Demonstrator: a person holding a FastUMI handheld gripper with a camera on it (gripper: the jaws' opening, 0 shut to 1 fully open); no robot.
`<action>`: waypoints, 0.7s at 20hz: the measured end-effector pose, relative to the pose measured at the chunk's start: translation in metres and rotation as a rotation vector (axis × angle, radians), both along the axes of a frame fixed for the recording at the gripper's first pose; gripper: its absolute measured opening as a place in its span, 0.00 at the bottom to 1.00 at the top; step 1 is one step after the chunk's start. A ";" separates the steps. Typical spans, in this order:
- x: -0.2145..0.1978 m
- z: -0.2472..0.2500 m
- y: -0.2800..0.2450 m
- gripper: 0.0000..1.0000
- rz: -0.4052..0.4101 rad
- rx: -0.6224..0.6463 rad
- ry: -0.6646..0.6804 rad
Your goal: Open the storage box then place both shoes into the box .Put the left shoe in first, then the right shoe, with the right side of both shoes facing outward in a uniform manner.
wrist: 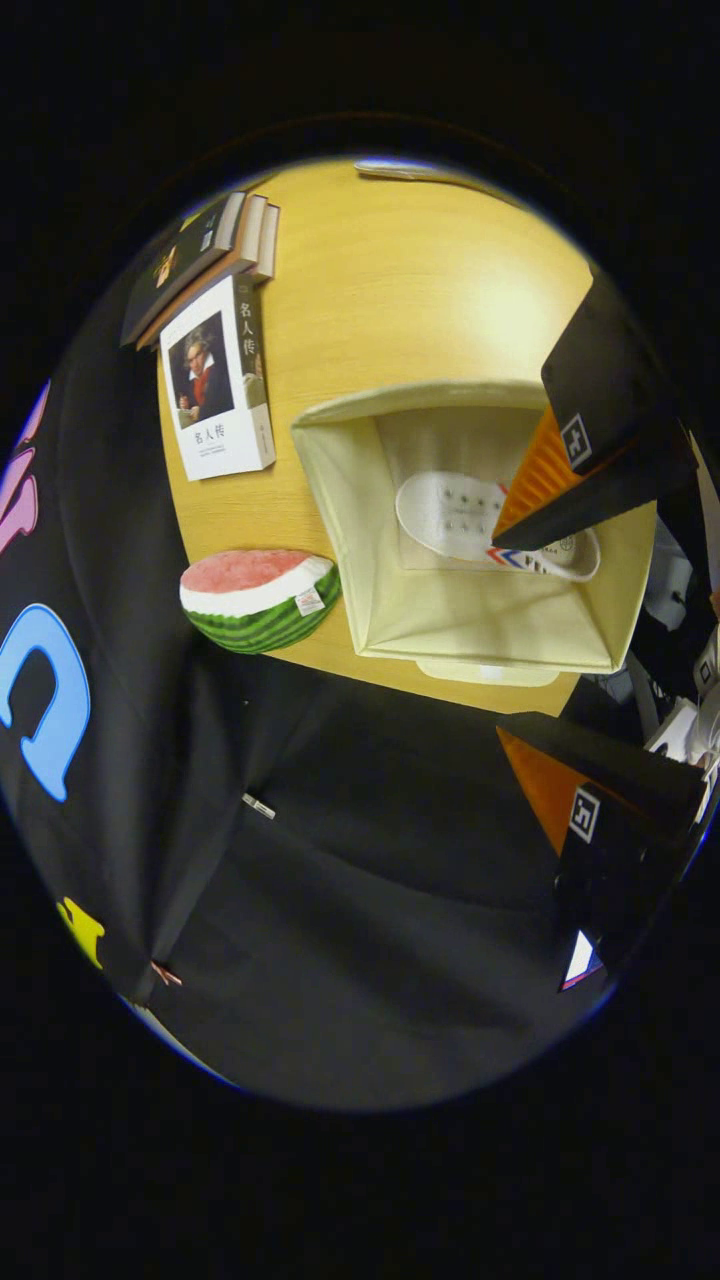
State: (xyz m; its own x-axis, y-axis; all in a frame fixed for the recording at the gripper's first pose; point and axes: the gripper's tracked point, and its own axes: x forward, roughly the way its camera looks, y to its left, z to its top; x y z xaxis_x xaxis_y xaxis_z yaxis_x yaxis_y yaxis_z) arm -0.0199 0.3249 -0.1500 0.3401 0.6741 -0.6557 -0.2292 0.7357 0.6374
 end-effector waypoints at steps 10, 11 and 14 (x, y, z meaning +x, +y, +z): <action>0.008 -0.009 -0.252 0.99 -0.082 -0.288 -0.176; 0.008 -0.013 -0.275 0.99 -0.107 -0.289 -0.158; 0.009 -0.041 -0.339 0.99 -0.198 -0.283 -0.066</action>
State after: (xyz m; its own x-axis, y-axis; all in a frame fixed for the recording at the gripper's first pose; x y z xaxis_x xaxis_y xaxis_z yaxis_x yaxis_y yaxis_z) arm -0.0112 -0.0142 -0.1914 0.4942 0.3852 -0.7793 -0.0981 0.9154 0.3903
